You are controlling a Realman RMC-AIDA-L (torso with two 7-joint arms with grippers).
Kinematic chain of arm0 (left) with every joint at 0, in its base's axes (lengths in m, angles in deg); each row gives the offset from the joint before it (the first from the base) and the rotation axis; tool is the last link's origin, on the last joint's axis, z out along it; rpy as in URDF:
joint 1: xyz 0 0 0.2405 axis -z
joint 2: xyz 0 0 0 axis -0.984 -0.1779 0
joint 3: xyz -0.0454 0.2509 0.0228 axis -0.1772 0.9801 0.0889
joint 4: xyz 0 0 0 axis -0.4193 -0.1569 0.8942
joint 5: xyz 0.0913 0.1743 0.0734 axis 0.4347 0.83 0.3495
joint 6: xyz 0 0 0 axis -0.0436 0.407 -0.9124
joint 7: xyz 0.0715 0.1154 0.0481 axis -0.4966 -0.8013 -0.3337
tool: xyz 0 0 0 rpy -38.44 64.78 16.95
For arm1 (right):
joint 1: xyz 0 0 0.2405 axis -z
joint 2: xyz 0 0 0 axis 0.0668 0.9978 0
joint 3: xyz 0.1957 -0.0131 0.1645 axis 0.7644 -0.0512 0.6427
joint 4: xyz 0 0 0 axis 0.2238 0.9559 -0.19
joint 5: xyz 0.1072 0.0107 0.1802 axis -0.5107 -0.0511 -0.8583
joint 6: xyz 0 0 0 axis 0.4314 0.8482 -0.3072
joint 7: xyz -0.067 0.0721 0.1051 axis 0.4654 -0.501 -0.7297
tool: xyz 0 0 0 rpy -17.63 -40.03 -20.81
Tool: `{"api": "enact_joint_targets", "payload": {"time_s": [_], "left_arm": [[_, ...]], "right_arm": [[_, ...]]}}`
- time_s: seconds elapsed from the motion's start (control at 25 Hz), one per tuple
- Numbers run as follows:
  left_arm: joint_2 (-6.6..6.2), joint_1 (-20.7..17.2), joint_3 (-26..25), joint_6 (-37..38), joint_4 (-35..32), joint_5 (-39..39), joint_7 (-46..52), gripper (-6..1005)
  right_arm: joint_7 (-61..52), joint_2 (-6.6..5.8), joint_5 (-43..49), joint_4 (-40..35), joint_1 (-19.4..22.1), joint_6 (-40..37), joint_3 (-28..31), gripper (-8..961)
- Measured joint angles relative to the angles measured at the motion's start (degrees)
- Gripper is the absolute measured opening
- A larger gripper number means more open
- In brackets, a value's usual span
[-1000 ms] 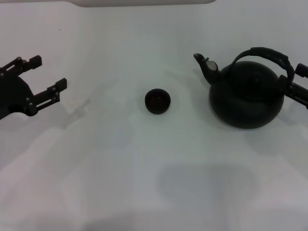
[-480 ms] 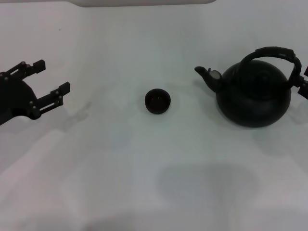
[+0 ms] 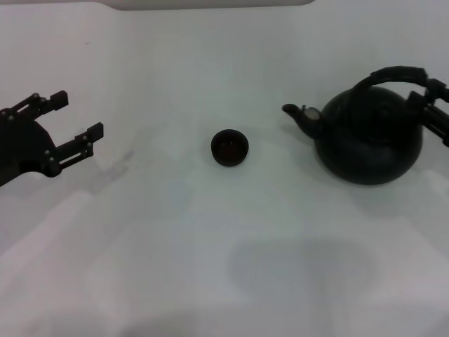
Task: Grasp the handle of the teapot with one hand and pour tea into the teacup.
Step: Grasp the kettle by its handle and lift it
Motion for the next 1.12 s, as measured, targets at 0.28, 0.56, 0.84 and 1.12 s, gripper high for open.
{"api": "enact_joint_targets", "payload": {"time_s": [0.28, 0.56, 0.84, 1.12], "left_arm": [[-0.08, 0.00, -0.17, 0.00, 0.46, 0.00, -0.46, 777], [-0.04, 0.00, -0.38, -0.11, 0.63, 0.00, -0.51, 777], [-0.18, 0.76, -0.45, -0.39, 0.96, 0.00, -0.59, 777], [-0.29, 1.60, -0.54, -0.50, 1.89, 0.00, -0.97, 777]], "right_arm": [[0.16, 0.22, 0.30, 0.26, -1.68, 0.98, -0.78, 509], [0.42, 0.25, 0.28, 0.21, -1.73, 2.41, -0.79, 477], [0.07, -0.06, 0.68, 0.21, -1.56, 1.84, -0.77, 286], [0.02, -0.07, 0.78, 0.20, -1.17, 1.79, -0.69, 274]]}}
